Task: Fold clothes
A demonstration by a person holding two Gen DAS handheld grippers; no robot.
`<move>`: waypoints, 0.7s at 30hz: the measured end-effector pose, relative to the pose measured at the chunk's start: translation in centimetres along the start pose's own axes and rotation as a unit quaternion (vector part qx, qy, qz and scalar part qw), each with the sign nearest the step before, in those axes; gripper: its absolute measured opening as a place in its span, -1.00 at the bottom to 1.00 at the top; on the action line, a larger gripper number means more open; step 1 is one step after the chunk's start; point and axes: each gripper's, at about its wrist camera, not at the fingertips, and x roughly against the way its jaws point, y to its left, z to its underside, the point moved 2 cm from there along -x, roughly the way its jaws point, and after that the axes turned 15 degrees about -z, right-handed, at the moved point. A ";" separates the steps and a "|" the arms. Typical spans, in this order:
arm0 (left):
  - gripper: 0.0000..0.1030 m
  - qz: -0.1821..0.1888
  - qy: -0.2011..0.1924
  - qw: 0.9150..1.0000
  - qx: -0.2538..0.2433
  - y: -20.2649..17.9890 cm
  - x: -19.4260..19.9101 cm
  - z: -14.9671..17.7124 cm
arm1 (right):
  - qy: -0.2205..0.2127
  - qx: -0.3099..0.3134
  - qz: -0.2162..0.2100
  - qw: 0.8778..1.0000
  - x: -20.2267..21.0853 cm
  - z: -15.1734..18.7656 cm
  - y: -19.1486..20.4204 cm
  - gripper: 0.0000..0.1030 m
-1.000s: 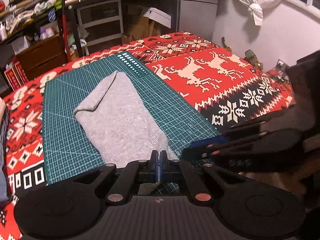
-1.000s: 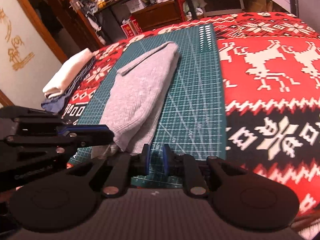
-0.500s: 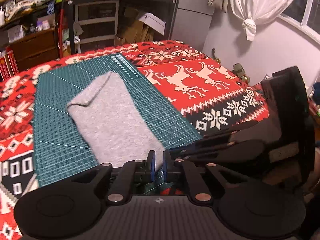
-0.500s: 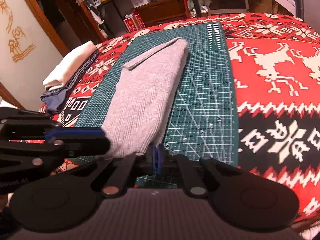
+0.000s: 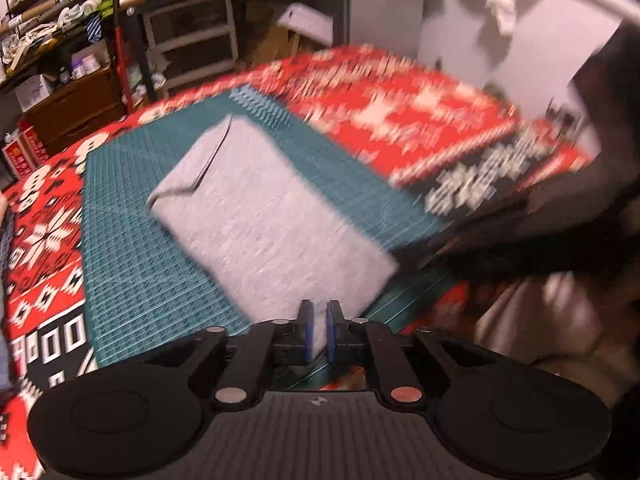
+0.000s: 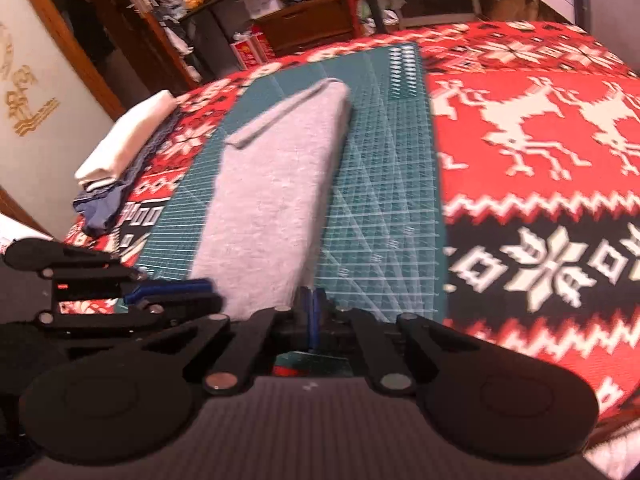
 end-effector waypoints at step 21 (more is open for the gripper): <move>-0.87 0.073 0.022 0.989 0.126 2.8 -0.5 0.4 | 0.007 0.043 -0.033 0.998 -0.7 0.0 2.5 -1.00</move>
